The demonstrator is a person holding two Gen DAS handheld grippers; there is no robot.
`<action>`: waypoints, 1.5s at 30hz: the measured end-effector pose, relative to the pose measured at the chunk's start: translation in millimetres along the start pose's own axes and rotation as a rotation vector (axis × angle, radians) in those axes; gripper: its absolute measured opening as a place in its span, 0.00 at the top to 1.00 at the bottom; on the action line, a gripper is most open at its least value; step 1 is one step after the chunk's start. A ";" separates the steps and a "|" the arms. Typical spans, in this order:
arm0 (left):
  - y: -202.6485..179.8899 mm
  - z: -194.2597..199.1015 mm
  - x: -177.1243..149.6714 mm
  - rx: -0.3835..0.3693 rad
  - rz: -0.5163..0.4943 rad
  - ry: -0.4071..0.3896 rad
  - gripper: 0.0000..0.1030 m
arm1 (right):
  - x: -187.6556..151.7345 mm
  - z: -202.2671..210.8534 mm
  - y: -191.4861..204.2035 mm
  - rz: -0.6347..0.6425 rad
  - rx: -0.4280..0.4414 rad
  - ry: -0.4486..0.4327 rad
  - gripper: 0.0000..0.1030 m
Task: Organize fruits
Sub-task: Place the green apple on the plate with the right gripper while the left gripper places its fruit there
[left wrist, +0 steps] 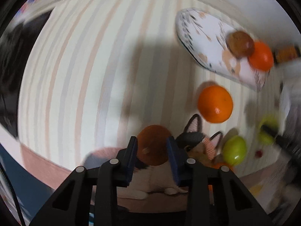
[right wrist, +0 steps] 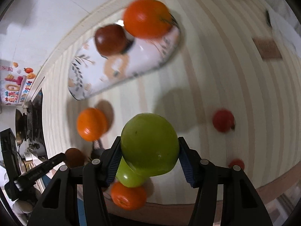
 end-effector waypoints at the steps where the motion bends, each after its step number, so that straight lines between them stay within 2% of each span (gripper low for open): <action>1: 0.9 -0.4 2.8 -0.001 -0.001 -0.007 0.58 | 4.2 0.0 6.7 0.015 0.000 -0.004 0.42; 2: 1.7 -2.8 3.9 -0.002 0.001 -0.003 0.48 | 7.4 0.3 10.0 0.024 -0.001 -0.005 0.42; 4: -2.0 -10.4 3.6 -0.043 0.005 0.036 0.40 | 9.6 -2.4 14.6 0.032 0.000 0.002 0.42; 8: -3.4 -26.3 3.3 -0.123 0.050 0.054 0.34 | 7.2 -8.2 9.8 0.009 0.017 0.028 0.42; 12: -12.9 -41.7 2.6 -0.160 0.055 0.088 0.39 | 2.4 -19.8 7.6 0.002 0.014 0.044 0.42; 13: -16.1 -44.1 2.3 -0.171 0.053 0.089 0.49 | 1.9 -21.1 7.2 0.002 0.010 0.046 0.42; 14: -18.8 -46.5 0.1 -0.167 0.049 0.089 0.49 | 1.8 -23.2 7.1 0.001 0.009 0.046 0.42; 17: -28.3 -42.9 3.2 -0.101 0.002 0.059 0.50 | 0.5 -25.5 6.8 -0.004 0.012 0.045 0.42; 21: -37.6 -11.6 9.6 -0.073 -0.024 -0.031 0.50 | 1.0 -15.4 9.8 -0.001 0.030 0.020 0.42; 25: -52.3 37.1 40.8 -0.101 -0.053 -0.129 0.50 | 10.9 2.1 20.1 0.013 0.058 -0.025 0.42; 28: -57.9 59.2 72.6 -0.110 -0.074 -0.177 0.50 | 26.2 7.5 32.6 0.027 0.070 -0.053 0.42; 31: -53.8 63.6 108.2 -0.088 -0.087 -0.194 0.50 | 47.0 7.1 42.0 0.047 0.047 -0.089 0.42; 36: -54.0 31.4 154.1 -0.078 -0.078 -0.120 0.49 | 74.5 -13.3 46.3 0.071 -0.028 -0.092 0.42; 45: -42.3 -12.7 179.7 -0.027 -0.069 -0.015 0.49 | 91.0 -38.1 42.1 0.061 -0.091 -0.065 0.42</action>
Point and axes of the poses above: each gripper's, at about its wrist camera, not at the fingertips, and z roughly against the way its jaws point, y to its left, x to its top, the point moved 7 cm from there along -z, roughly the way its jaws point, and after that the axes turned 5 degrees about -z, right-handed, at the moved point
